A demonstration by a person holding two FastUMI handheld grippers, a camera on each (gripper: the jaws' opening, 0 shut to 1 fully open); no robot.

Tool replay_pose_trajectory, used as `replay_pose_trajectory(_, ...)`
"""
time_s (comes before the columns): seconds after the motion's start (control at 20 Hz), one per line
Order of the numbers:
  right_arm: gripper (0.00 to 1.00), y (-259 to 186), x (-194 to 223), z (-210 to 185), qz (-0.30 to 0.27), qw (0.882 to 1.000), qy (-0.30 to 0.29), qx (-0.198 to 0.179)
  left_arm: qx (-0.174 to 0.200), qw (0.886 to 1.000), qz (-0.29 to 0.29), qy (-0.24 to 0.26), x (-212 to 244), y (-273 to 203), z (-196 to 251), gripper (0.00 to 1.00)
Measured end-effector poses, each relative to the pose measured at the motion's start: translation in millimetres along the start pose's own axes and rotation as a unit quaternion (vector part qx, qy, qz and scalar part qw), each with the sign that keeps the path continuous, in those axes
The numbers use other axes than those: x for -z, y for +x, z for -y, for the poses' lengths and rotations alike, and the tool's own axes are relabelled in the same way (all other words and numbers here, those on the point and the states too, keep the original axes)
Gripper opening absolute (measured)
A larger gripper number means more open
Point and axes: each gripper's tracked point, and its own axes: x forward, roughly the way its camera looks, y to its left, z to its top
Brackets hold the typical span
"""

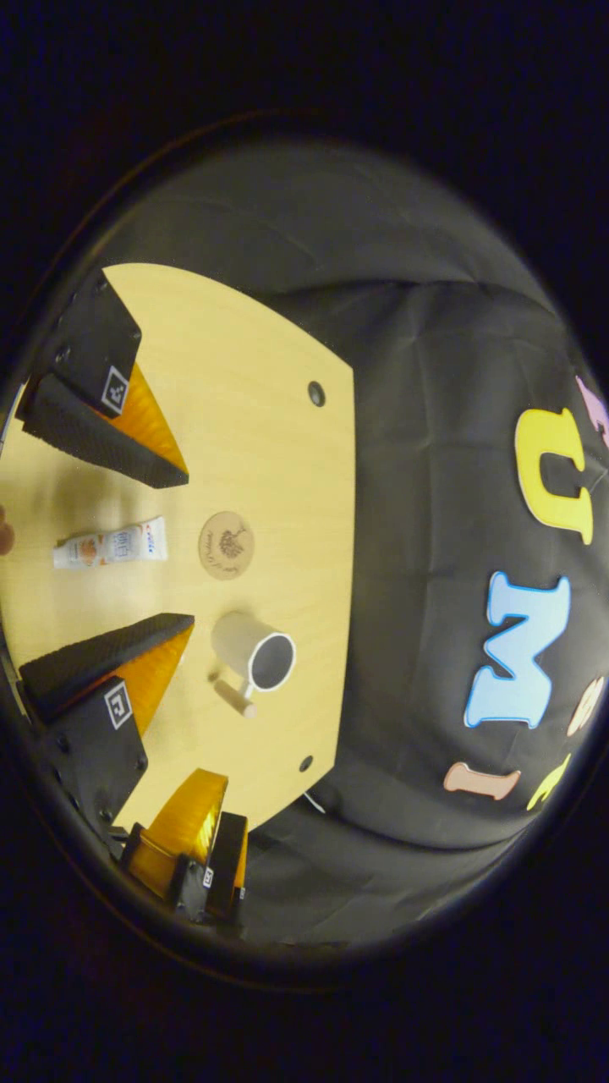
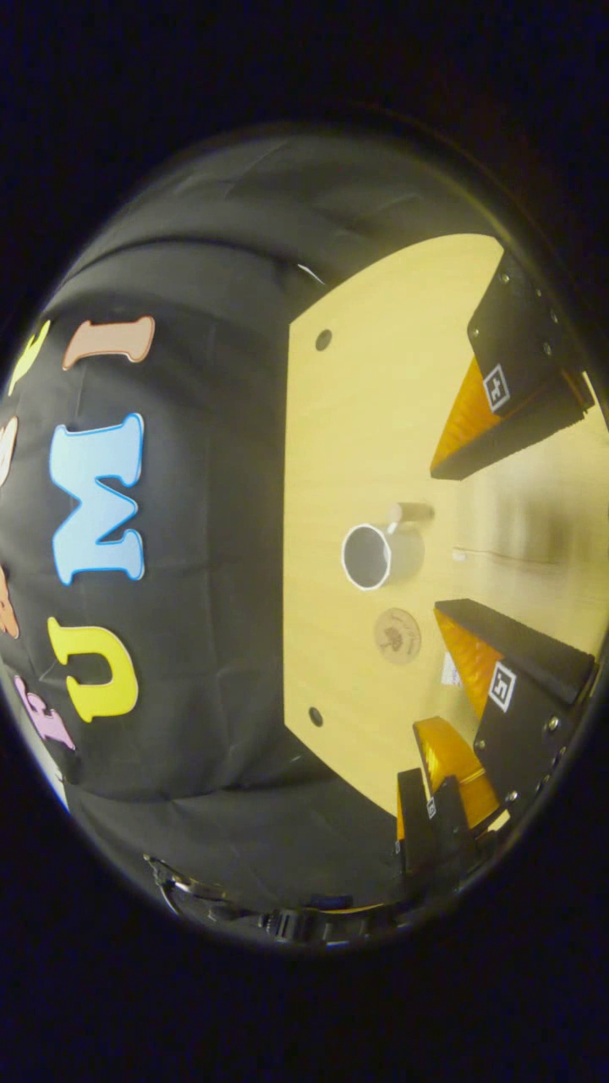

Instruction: Put the toothbrush and toothpaste on the desktop into the cup, then pick up the cup and place it on the coaster on the desktop.

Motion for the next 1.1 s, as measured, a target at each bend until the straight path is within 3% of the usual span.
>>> replay_pose_trajectory(0.15, 0.91, 16.6, 20.1, -5.7, -0.040, 0.999, 0.003, -0.006, 0.000, 0.999, -0.042, -0.001, 26.4, 16.1, -3.9, 0.98)
replay_pose_trajectory(0.2, 0.92, 23.8, 30.9, -8.7, -0.059, 0.998, 0.005, -0.008, 0.000, 0.998, -0.061, -0.003, 40.1, 21.4, -6.4, 0.94)
replay_pose_trajectory(0.25, 0.93, 31.3, 44.6, -9.5, -0.086, 0.996, 0.008, -0.009, 0.000, 0.997, -0.077, -0.006, 50.4, 28.9, -6.8, 0.99)
replay_pose_trajectory(0.7, 0.93, 63.0, 117.6, -14.1, -0.220, 0.975, 0.016, -0.005, -0.007, 0.981, -0.195, -0.008, 115.8, 69.1, -13.6, 0.96)
replay_pose_trajectory(1.1, 0.93, 84.7, 149.8, -15.6, -0.280, 0.960, 0.005, 0.002, -0.038, 0.965, -0.260, -0.011, 150.3, 90.6, -28.4, 0.99)
